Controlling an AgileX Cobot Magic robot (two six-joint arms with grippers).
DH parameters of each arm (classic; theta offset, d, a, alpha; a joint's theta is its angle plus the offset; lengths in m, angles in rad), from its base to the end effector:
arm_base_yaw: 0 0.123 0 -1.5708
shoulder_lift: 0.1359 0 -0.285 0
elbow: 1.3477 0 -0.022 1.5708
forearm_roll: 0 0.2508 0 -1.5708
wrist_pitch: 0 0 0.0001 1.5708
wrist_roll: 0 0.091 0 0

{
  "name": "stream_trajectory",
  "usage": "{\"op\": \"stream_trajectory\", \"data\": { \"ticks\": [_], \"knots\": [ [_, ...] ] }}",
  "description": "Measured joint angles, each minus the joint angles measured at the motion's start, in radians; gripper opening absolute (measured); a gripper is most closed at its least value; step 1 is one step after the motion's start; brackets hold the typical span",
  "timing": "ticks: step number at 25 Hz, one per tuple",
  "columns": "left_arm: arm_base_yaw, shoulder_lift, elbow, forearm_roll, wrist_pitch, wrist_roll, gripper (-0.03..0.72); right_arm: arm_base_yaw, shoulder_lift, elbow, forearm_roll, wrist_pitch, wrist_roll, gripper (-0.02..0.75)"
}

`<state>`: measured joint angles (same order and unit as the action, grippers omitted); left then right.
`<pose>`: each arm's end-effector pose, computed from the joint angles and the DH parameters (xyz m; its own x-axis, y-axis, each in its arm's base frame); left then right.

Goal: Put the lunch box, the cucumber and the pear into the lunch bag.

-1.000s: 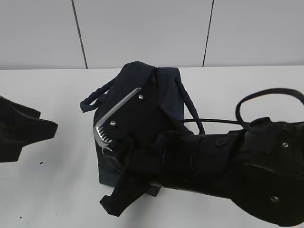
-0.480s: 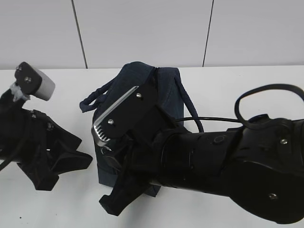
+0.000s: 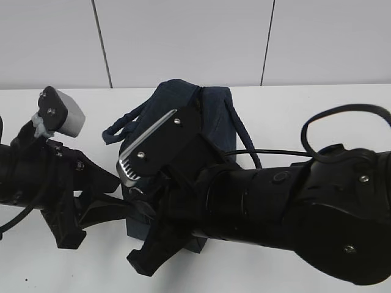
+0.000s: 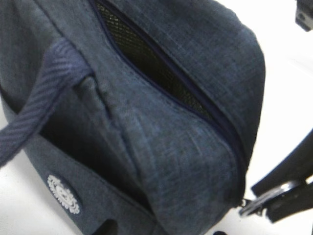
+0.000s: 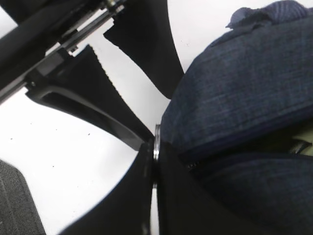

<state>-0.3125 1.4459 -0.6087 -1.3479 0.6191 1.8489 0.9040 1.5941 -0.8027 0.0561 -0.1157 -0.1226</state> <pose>0.2200 -0.1253 0.1941 -0.3329 0.5601 -0.7586 0.8906 0.4511 -0.0578 0.2022 0.2560 0.2082 -0.2904 -0.4770 -0.8296 -0.8037 0.5921 -0.0592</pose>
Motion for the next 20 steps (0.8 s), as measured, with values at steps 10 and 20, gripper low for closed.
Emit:
{"op": "stream_trajectory", "data": {
  "ticks": [10,20],
  "knots": [
    [-0.116,0.085,-0.007,-0.068,-0.066,0.031,0.159,0.0,0.0,-0.002,0.0,0.009,0.0,0.006],
    [-0.12,0.091,-0.007,-0.085,-0.082,0.034,-0.006,0.0,0.0,-0.06,0.0,0.054,-0.002,0.006]
  ]
}}
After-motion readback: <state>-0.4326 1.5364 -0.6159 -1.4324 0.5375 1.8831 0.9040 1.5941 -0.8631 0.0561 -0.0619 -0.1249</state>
